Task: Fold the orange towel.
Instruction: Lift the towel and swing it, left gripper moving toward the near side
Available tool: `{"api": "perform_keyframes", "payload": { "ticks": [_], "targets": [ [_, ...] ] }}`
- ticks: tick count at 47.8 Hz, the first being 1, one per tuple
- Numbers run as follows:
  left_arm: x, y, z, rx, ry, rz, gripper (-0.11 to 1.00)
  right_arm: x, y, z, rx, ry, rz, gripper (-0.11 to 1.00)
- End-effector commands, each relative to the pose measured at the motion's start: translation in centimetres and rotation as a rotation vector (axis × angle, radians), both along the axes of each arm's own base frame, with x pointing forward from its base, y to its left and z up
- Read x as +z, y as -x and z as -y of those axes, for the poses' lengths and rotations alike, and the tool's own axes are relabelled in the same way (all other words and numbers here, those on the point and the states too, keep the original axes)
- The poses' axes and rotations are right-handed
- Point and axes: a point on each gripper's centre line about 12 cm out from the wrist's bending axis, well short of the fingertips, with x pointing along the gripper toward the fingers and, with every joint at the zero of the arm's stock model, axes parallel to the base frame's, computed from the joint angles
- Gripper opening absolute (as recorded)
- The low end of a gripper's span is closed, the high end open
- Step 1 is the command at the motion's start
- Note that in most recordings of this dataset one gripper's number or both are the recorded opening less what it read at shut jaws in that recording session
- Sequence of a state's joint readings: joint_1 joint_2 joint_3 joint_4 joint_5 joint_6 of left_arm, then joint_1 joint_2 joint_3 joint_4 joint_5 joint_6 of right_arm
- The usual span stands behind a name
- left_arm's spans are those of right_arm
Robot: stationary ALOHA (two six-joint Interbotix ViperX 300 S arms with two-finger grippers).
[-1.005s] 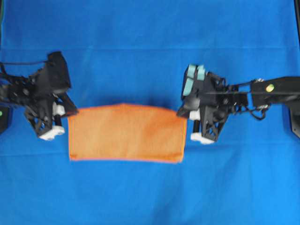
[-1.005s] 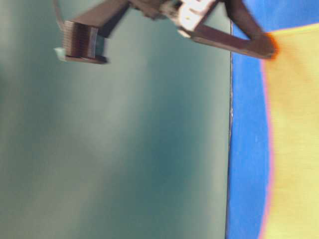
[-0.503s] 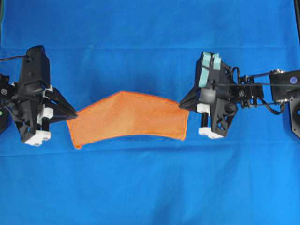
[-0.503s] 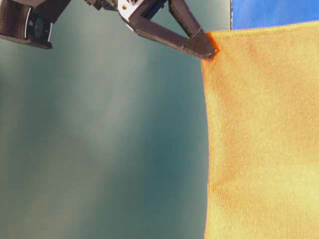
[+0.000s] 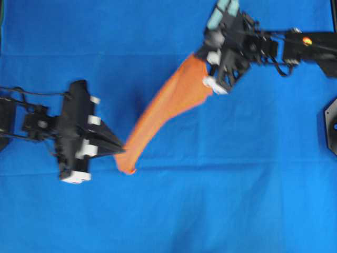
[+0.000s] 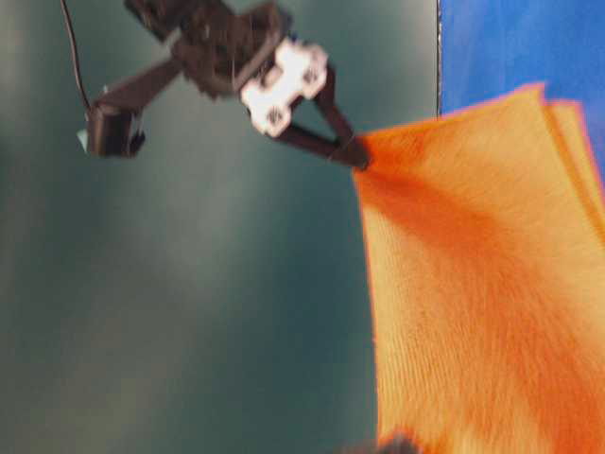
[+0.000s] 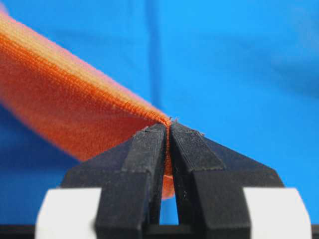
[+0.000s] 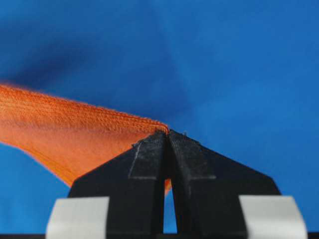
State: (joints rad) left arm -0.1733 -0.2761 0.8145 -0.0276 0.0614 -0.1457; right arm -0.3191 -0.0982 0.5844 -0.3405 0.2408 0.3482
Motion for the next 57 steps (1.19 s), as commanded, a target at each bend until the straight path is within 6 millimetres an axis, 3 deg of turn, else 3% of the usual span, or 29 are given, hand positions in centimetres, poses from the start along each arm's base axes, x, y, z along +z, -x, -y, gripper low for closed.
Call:
{"api": "perform_keyframes", "payload": {
  "ticks": [1, 12, 18, 27, 37, 48, 57],
  "targets": [
    [1.4, -2.6, 1.0, -0.05, -0.045, 0.054, 0.01, 2.0, -1.3, 1.7, 0.003, 0.067, 0.05, 0.01],
    [1.3, -6.2, 1.8, -0.107, -0.126, 0.07, 0.01, 2.9, -3.8, 4.4, 0.021, 0.173, 0.057, 0.01],
    [1.3, -6.8, 1.9, -0.114, -0.137, 0.075, 0.01, 3.2, -4.6, 4.8, 0.025, 0.185, 0.065, 0.01],
    [1.5, -7.2, 1.8, -0.109, -0.138, 0.092, 0.01, 3.1, -4.2, 5.1, 0.014, 0.185, 0.055, 0.01],
    [2.6, -9.6, 1.5, -0.092, -0.143, 0.168, 0.01, 3.1, -1.7, 5.8, -0.036, 0.171, 0.036, 0.01],
    [3.3, -14.7, 2.0, -0.143, -0.248, 0.236, 0.01, 3.7, 2.6, 5.0, -0.072, 0.166, 0.034, 0.01],
    [2.4, -18.4, 2.6, -0.153, -0.268, 0.252, 0.01, 2.9, 5.2, 3.9, -0.086, 0.15, 0.001, 0.01]
  ]
}}
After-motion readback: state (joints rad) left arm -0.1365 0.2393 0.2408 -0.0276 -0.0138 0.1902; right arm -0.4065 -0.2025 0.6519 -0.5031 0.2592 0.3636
